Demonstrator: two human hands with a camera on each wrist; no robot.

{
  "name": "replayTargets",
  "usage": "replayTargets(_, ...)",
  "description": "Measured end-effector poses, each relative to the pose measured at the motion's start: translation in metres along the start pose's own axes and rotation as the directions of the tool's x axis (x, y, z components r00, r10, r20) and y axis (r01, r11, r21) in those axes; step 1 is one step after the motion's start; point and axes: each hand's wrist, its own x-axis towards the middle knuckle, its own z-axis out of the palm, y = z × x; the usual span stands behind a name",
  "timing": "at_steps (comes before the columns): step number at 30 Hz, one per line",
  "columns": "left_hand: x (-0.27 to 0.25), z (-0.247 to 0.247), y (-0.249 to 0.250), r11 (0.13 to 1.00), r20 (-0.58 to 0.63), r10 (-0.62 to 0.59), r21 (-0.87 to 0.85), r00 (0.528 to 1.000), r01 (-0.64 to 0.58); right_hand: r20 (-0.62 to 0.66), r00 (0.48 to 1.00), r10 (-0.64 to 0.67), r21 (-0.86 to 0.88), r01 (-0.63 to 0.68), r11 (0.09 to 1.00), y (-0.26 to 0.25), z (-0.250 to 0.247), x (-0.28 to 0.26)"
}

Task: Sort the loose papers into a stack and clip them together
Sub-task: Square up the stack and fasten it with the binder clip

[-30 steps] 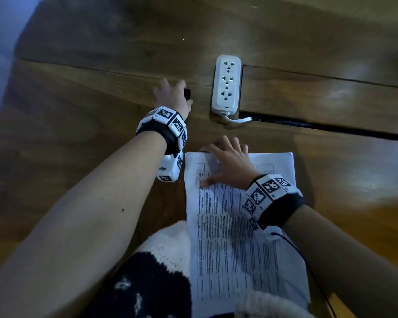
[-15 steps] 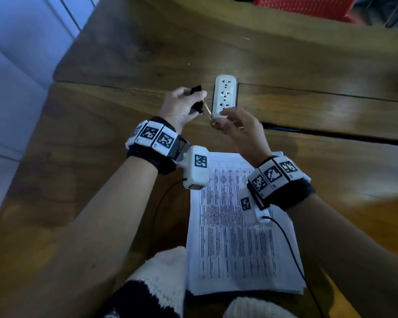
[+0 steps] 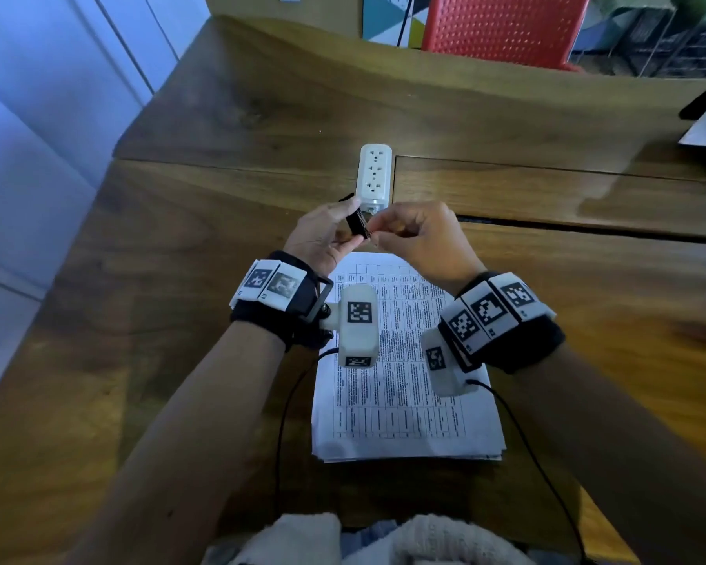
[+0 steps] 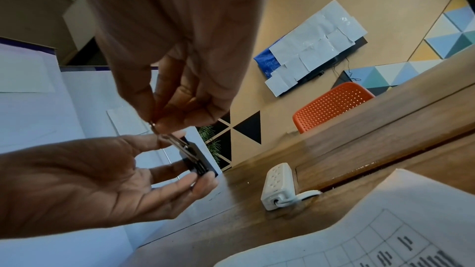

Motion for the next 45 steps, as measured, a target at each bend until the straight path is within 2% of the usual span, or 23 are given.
replayTargets(4, -0.010, -0.002, -0.007, 1.000, 0.029, 0.028, -0.012, 0.999, -0.028, -0.046, 0.999, 0.014, -0.026, -0.016, 1.000, -0.004, -0.002, -0.007)
replayTargets(7, -0.015, -0.012, -0.013, 0.999, 0.136, 0.032, -0.024, 0.990, -0.029, -0.100, 0.994, 0.037, -0.020, -0.039, 0.999, -0.003, -0.010, -0.008)
replayTargets(10, -0.023, -0.020, -0.017, 0.999, 0.241, 0.032, -0.033, 0.970, -0.024, -0.110, 0.988, 0.108, 0.104, -0.097, 0.990, 0.001, -0.022, -0.009)
replayTargets(13, -0.030, -0.023, -0.019, 0.999, 0.312, 0.028, -0.046, 0.950, -0.014, -0.100, 0.987, 0.128, 0.296, -0.093, 0.951, 0.007, -0.026, -0.009)
replayTargets(17, -0.038, -0.028, -0.022, 0.994, 0.377, -0.014, -0.097, 0.926, 0.054, -0.022, 0.989, 0.146, 0.573, -0.107, 0.813, 0.016, -0.026, -0.010)
replayTargets(19, -0.042, -0.029, -0.025, 0.991, 0.412, -0.043, -0.098, 0.910, 0.091, 0.028, 0.985, 0.171, 0.632, -0.150, 0.760, 0.020, -0.025, -0.010)
replayTargets(23, -0.049, -0.027, -0.027, 0.992, 0.473, -0.078, -0.055, 0.878, 0.118, 0.061, 0.961, 0.270, 0.633, -0.246, 0.734, 0.029, -0.017, -0.012)
replayTargets(26, -0.046, -0.028, -0.025, 0.994, 0.465, -0.093, -0.004, 0.880, 0.107, 0.030, 0.960, 0.278, 0.560, -0.246, 0.791, 0.028, -0.018, -0.013)
replayTargets(27, -0.045, -0.028, -0.024, 0.995, 0.453, -0.099, 0.040, 0.886, 0.091, 0.008, 0.964, 0.265, 0.476, -0.237, 0.847, 0.026, -0.020, -0.013)
replayTargets(29, -0.045, -0.025, -0.021, 0.982, 0.426, -0.125, 0.181, 0.896, 0.051, -0.051, 0.973, 0.226, 0.188, -0.213, 0.959, 0.021, -0.022, -0.014)
replayTargets(31, -0.047, -0.016, -0.019, 0.949, 0.407, -0.147, 0.316, 0.902, 0.012, -0.109, 0.978, 0.179, -0.055, -0.186, 0.981, 0.013, -0.022, -0.013)
replayTargets(34, -0.048, -0.005, -0.016, 0.891, 0.362, -0.201, 0.453, 0.910, 0.016, -0.159, 0.978, 0.135, -0.095, -0.151, 0.984, 0.010, -0.019, -0.012)
replayTargets(38, -0.044, -0.008, -0.009, 0.884, 0.380, -0.219, 0.468, 0.899, 0.017, -0.198, 0.961, 0.192, -0.004, -0.196, 0.981, 0.018, -0.020, -0.009)
replayTargets(40, -0.043, -0.013, -0.008, 0.879, 0.424, -0.194, 0.476, 0.885, -0.036, -0.175, 0.953, 0.246, 0.143, -0.222, 0.964, 0.020, -0.022, -0.008)
replayTargets(43, -0.041, -0.021, -0.009, 0.890, 0.543, -0.114, 0.427, 0.832, -0.157, -0.099, 0.950, 0.297, 0.474, -0.218, 0.853, 0.020, -0.028, -0.008)
replayTargets(45, -0.041, -0.025, -0.007, 0.895, 0.573, -0.051, 0.390, 0.818, -0.217, -0.045, 0.947, 0.319, 0.596, -0.231, 0.769, 0.017, -0.031, -0.010)
